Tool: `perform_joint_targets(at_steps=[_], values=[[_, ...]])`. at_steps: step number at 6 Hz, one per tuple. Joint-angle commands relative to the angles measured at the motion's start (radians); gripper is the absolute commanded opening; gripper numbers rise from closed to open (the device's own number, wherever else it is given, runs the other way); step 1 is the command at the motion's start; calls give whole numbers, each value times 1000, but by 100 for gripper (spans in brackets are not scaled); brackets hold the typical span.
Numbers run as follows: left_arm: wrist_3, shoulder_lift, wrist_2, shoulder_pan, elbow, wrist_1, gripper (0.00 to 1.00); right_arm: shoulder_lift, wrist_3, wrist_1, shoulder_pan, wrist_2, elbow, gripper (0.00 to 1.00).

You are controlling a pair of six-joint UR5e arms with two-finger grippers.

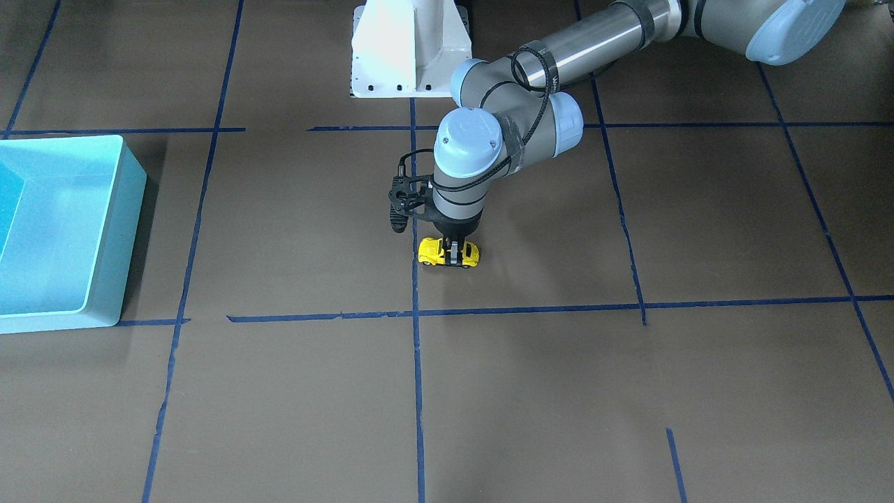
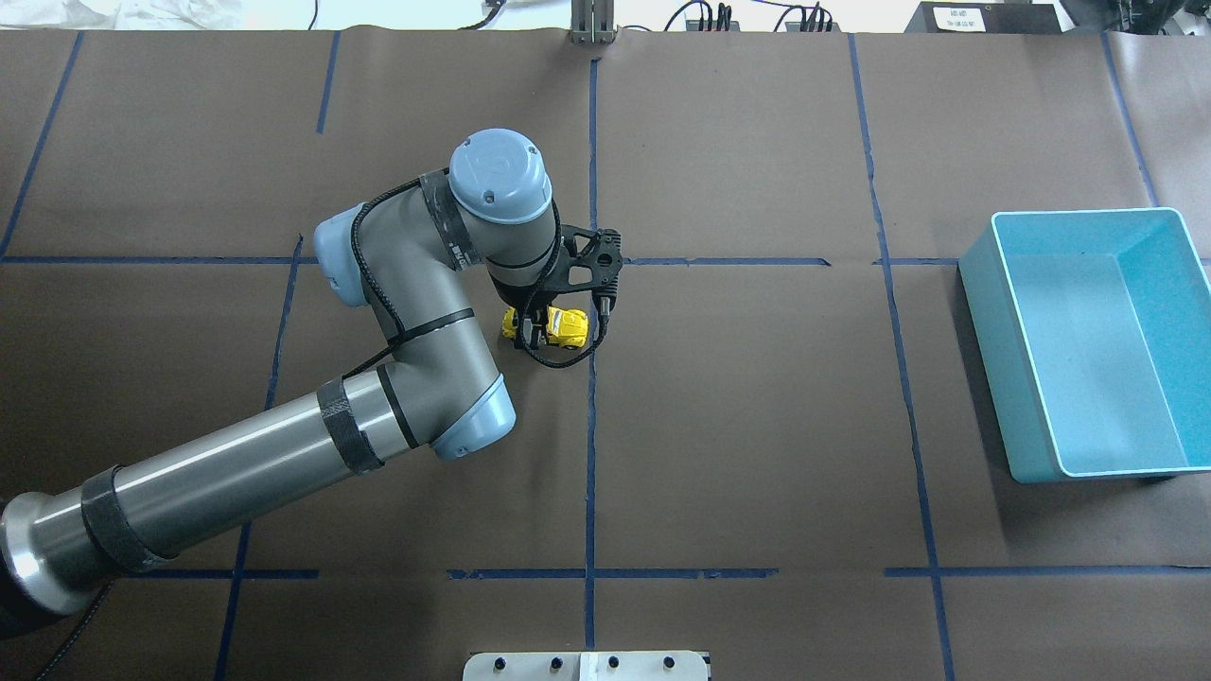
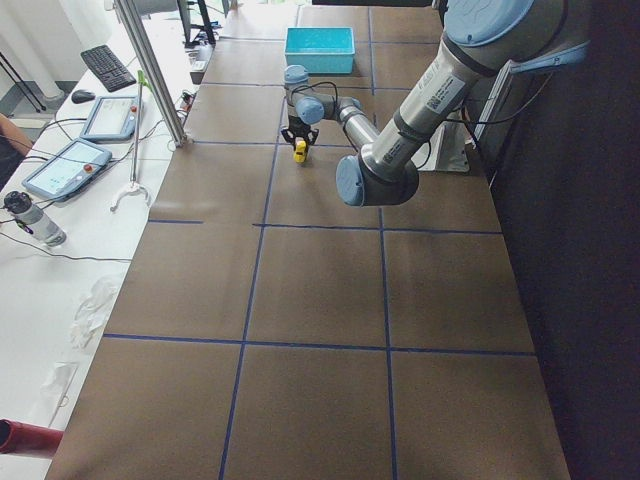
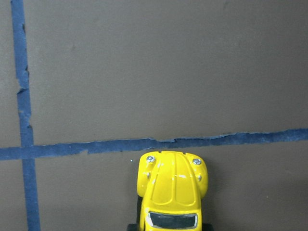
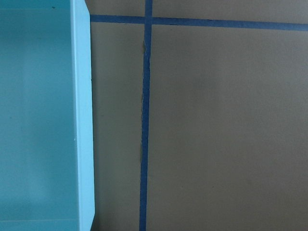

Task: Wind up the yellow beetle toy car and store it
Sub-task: 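Drag the car backward along the table with the left gripper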

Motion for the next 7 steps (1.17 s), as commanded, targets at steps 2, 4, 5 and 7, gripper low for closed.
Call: perform_joint_targets(at_steps=[2, 4, 5, 7], values=[[-6, 41, -2, -10, -3, -151, 2, 0, 0, -2, 0, -1, 0, 100], [-6, 44, -25, -22, -19, -188, 2, 0, 0, -2, 0, -1, 0, 100], [-25, 80, -34, -27, -19, -264, 2, 0, 0, -2, 0, -1, 0, 100], [-78, 105, -93, -39, -18, -313, 2, 0, 0, -2, 0, -1, 0, 100]])
